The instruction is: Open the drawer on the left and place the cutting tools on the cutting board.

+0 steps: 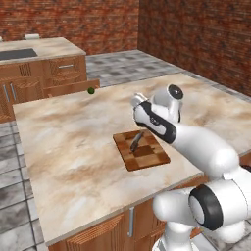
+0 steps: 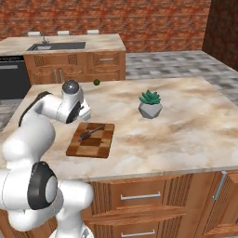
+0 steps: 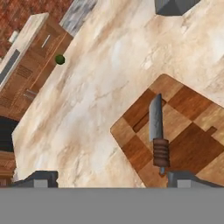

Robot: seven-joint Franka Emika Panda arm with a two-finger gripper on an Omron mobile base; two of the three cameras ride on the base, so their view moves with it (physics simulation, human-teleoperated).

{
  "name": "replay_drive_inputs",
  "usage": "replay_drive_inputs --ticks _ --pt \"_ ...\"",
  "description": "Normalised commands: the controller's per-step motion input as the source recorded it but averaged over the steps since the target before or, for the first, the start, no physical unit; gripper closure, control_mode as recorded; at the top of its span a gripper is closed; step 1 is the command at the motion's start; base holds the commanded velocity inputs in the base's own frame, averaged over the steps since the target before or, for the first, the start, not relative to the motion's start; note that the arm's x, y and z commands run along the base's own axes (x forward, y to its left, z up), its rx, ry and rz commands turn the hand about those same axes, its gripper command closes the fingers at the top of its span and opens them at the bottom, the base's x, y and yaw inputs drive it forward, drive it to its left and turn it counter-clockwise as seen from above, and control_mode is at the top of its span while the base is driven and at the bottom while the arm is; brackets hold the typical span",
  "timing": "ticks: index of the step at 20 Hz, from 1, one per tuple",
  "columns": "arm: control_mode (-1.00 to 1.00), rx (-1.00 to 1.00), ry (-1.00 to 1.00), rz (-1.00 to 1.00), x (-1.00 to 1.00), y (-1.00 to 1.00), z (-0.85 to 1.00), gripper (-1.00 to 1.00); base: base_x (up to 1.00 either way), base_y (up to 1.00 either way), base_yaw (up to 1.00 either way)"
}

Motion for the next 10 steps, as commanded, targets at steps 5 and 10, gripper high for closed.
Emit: replay_drive_inputs --ticks 5,10 --pt "-1.0 -0.09 -0.28 0.04 -0.74 0.14 0.9 -1.0 0.0 0.0 0.0" --pt "-1.0 -0.33 -0.09 0.04 -0.82 0.21 0.63 -1.0 0.0 0.0 0.0"
